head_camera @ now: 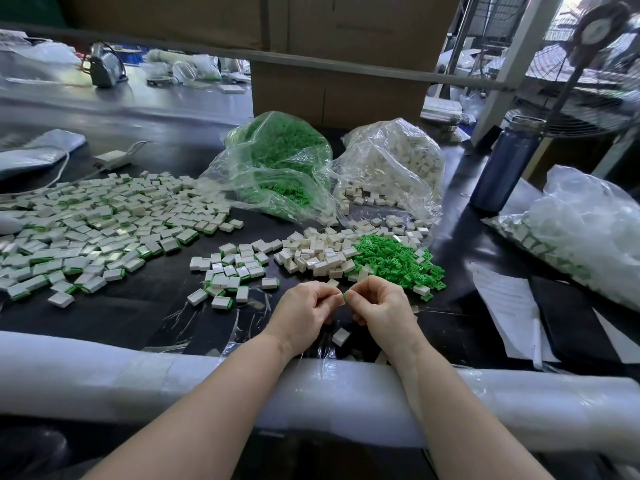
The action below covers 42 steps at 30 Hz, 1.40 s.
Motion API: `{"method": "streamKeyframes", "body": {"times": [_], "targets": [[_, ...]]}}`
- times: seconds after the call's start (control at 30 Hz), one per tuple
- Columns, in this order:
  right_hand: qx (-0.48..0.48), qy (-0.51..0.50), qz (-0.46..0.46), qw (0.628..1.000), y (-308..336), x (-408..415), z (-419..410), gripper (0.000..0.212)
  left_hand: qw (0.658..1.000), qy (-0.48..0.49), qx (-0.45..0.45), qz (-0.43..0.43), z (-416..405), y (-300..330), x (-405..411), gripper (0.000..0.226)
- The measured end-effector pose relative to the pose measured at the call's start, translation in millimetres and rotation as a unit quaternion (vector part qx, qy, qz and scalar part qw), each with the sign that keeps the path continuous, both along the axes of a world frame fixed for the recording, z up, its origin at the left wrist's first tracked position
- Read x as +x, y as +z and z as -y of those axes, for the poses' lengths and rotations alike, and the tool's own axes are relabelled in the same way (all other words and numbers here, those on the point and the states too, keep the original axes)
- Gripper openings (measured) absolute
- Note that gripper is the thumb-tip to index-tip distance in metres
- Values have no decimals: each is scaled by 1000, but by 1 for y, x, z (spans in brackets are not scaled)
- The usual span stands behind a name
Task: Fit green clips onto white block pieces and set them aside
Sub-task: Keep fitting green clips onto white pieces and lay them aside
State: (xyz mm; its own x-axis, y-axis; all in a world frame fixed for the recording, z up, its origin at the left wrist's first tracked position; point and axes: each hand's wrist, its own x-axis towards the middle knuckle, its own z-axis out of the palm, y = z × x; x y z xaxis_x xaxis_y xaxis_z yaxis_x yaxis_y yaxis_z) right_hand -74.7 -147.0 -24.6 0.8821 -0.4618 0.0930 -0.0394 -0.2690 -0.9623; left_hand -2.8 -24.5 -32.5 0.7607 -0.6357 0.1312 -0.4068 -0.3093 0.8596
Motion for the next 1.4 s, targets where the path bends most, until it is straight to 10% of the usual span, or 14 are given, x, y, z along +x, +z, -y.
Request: {"method": "streamKeyframes", "body": {"times": [1.4], "targets": [[-3,24,-33,999,1,0,2,22,1000,-14,20,-13,-3,3,0,14]]}}
